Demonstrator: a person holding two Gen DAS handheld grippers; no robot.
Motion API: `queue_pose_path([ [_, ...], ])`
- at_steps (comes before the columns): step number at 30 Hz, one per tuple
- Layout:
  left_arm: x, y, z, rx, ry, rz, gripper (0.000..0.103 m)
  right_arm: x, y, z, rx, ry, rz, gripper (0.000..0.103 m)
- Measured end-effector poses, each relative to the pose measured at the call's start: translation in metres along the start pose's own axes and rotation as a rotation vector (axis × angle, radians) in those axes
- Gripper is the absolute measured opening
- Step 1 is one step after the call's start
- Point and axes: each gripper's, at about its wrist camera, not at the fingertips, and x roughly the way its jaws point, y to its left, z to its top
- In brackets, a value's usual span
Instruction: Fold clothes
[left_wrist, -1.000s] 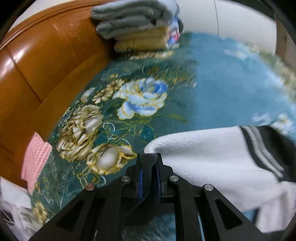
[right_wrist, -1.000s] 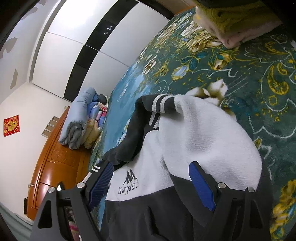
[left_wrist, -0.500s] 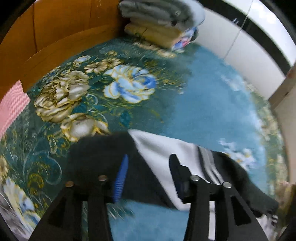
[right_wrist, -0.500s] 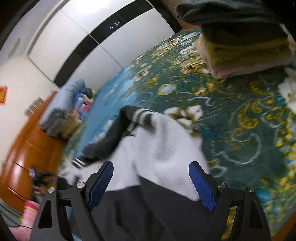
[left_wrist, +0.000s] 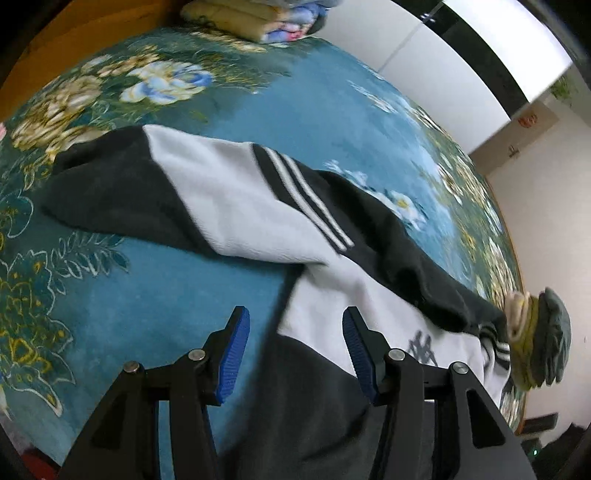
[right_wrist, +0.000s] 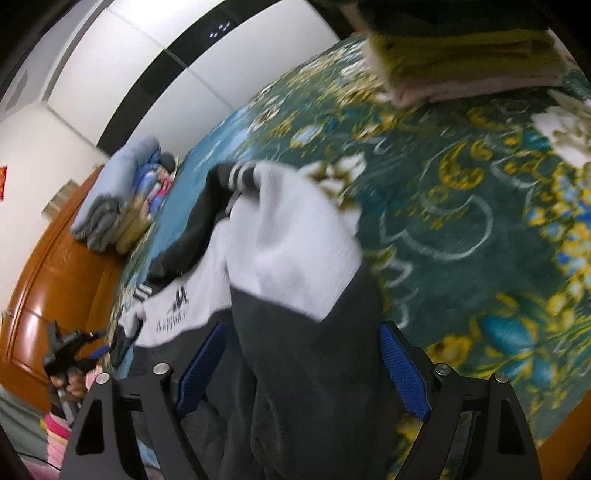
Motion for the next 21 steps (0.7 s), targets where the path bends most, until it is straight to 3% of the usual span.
queue_pose_path([
  [4, -0.016, -0.006, -0.007, 0.014, -0.005, 0.015, 0.054, 0.002, 0.007, -0.006, -0.044, 0.000, 0.004, 0.080],
  [5, -0.021, -0.005, -0.009, 0.011, -0.008, 0.017, 0.054, 0.000, 0.007, -0.005, -0.043, -0.006, 0.012, 0.066],
  [6, -0.028, -0.003, -0.013, 0.008, -0.015, 0.021, 0.054, -0.002, 0.006, -0.003, -0.040, -0.006, 0.016, 0.043],
  [9, -0.047, 0.006, -0.026, 0.000, -0.039, 0.036, 0.054, -0.009, -0.003, 0.013, -0.051, 0.017, -0.014, 0.015],
  [11, -0.056, 0.017, -0.036, -0.021, -0.049, 0.047, 0.054, -0.017, -0.007, 0.030, -0.075, 0.014, -0.034, 0.010],
  [16, -0.058, 0.043, -0.061, -0.089, -0.034, 0.076, 0.054, -0.051, -0.007, 0.098, -0.183, -0.074, -0.160, 0.009],
  [21, -0.053, 0.047, -0.061, -0.113, -0.029, 0.064, 0.054, -0.044, -0.026, 0.152, -0.188, -0.096, -0.307, 0.008],
])
